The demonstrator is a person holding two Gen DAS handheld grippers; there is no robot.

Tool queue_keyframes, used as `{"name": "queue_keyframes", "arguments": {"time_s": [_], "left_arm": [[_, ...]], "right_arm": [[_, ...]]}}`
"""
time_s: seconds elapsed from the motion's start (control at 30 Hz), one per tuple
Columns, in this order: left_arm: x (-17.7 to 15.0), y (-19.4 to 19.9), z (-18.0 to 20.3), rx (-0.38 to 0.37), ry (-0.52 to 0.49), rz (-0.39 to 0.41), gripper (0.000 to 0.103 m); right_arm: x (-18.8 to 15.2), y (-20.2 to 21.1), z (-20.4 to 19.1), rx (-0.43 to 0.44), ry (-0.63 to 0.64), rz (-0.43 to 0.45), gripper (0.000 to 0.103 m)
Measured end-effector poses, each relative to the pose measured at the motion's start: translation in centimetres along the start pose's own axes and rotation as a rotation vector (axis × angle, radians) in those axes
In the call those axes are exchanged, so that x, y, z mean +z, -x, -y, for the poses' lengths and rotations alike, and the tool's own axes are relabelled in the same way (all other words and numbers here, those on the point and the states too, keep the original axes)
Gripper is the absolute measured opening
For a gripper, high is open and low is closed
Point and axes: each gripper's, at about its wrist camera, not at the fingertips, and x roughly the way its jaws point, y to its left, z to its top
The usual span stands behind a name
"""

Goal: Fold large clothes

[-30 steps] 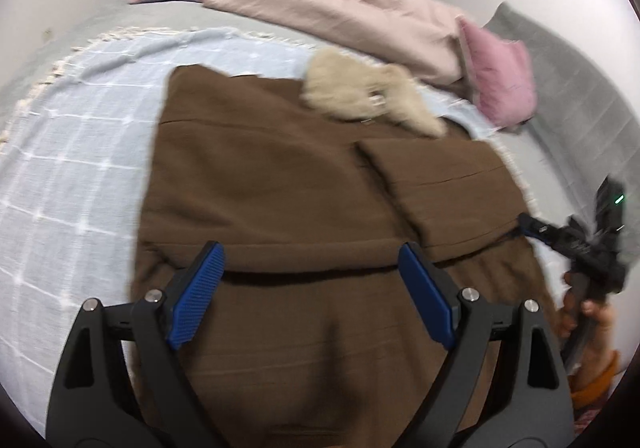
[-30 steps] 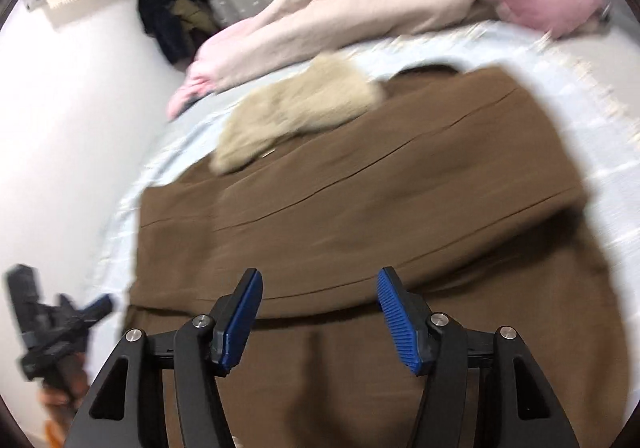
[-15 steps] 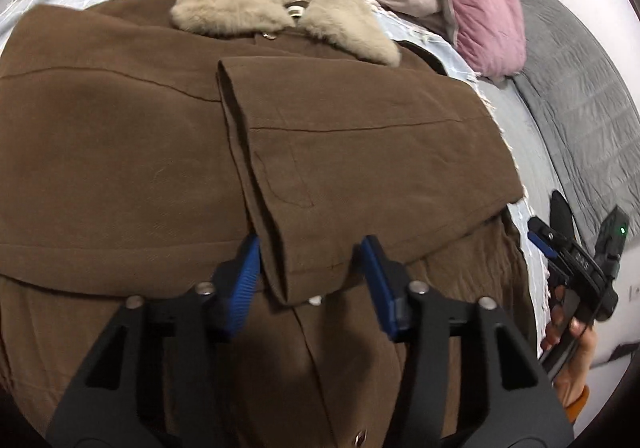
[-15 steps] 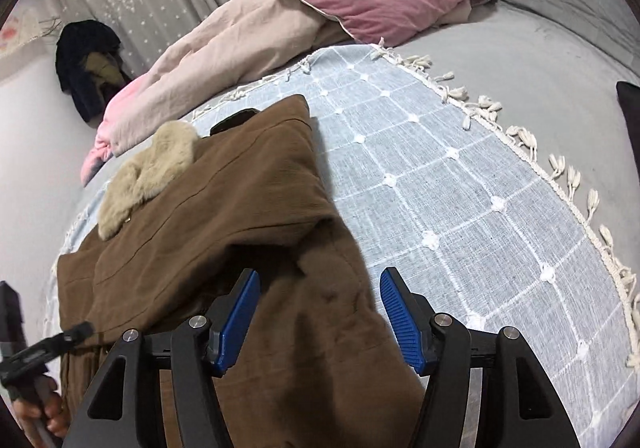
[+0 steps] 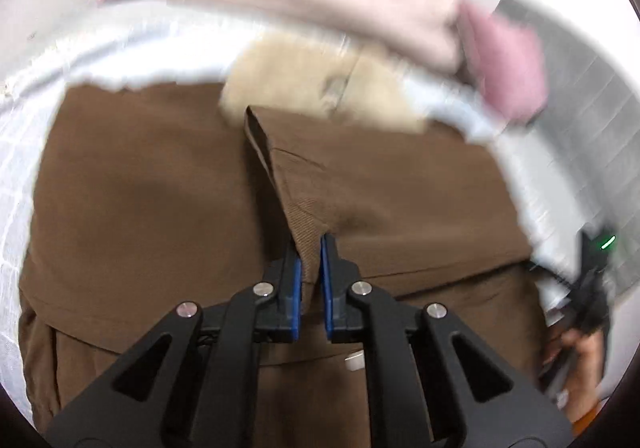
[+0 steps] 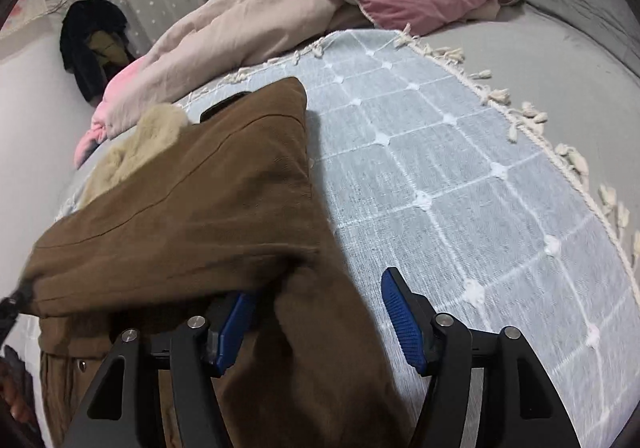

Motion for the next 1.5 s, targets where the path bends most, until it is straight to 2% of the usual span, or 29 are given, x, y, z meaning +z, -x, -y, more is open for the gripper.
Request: {"name": "queue_keyframes", "arguments": {"time_s": [0.03, 0.13, 0.23, 0.33, 0.4, 0.47, 0.5, 0.57, 0.63, 0.7, 0.77, 0.87, 0.93, 1.07, 1.13, 1.3, 1.37, 1.43, 1.5], "left_arm": [[-0.6, -1.8, -0.3, 0.031, -0.016, -0.063, 0.013], [-1.1, -1.7, -0.5, 0.043, -0.037, -0.031, 0.021], [-0.7, -0.4, -0.7, 0.07, -0.02, -0.021, 0.024], [-0.4, 1.8, -0.8, 0.071, -0.033, 0.067, 0.024], [-0.1, 3.2, -0.6, 0.038, -0.038, 0.137, 0.025], [-0.1, 3.2, -0.2, -0.002, -0.038, 0.153, 0.031], [-0.1, 2.7, 0.3, -0.02, -0.042, 0.141, 0.036], [-0.3, 1.5, 0.6, -0.046, -0.05, 0.117, 0.037], [-0.7, 0.0, 0.8, -0.053, -0.06, 0.093, 0.037], [-1.4, -1.7, 0.5, -0.018, -0.065, 0.052, 0.037], [-2.2, -2.2, 0.2, -0.015, -0.077, 0.072, 0.038], [-2.7, -1.3, 0.2, 0.02, -0.087, 0.074, 0.038], [-2.9, -0.7, 0.2, 0.047, -0.088, 0.05, 0.042], [-3.5, 1.9, -0.2, 0.06, -0.085, 0.023, 0.045], [-3.7, 3.4, -0.5, 0.068, -0.075, 0.028, 0.059], [-5.2, 10.7, -1.3, 0.071, -0.068, 0.113, 0.081], [-5.8, 13.5, -1.6, 0.092, -0.062, 0.142, 0.084], [-6.6, 16.7, -2.2, 0.091, -0.056, 0.156, 0.088], [-7.5, 19.4, -2.8, 0.086, -0.06, 0.164, 0.092]], "right_arm": [[-0.2, -0.6, 0.1, -0.047, 0.008, -0.025, 0.066], [-0.3, -0.7, 0.9, -0.111, 0.01, -0.043, 0.066], [0.1, 0.1, 1.9, -0.072, -0.008, -0.107, 0.068], [0.3, 1.5, 2.4, -0.051, -0.014, -0.128, 0.068], [0.7, 3.3, 2.3, -0.042, -0.027, -0.085, 0.068], [1.2, 5.0, 1.9, -0.004, -0.056, -0.005, 0.068], [1.3, 5.6, 1.8, 0.028, -0.072, 0.035, 0.068], [1.5, 6.4, 1.3, 0.096, -0.101, 0.117, 0.068], [1.4, 5.9, 0.3, 0.117, -0.093, 0.143, 0.068], [1.1, 4.5, -0.4, 0.105, -0.071, 0.128, 0.068], [0.6, 2.8, -0.4, 0.084, -0.061, 0.086, 0.068], [-1.0, -0.8, 1.3, 0.015, -0.065, -0.036, 0.068], [-1.4, -0.1, 2.3, 0.068, -0.101, -0.01, 0.067], [-0.7, 2.0, 2.6, -0.005, -0.119, -0.012, 0.067], [-0.4, 3.8, 2.3, -0.035, -0.094, 0.009, 0.067], [0.1, 10.5, 1.6, 0.082, -0.072, 0.106, 0.069], [0.0, 13.8, 0.7, 0.083, -0.053, 0.155, 0.073], [-0.9, 17.6, -0.6, 0.05, -0.009, 0.233, 0.087], [-2.4, 20.6, -1.4, 0.031, 0.04, 0.297, 0.092]]}}
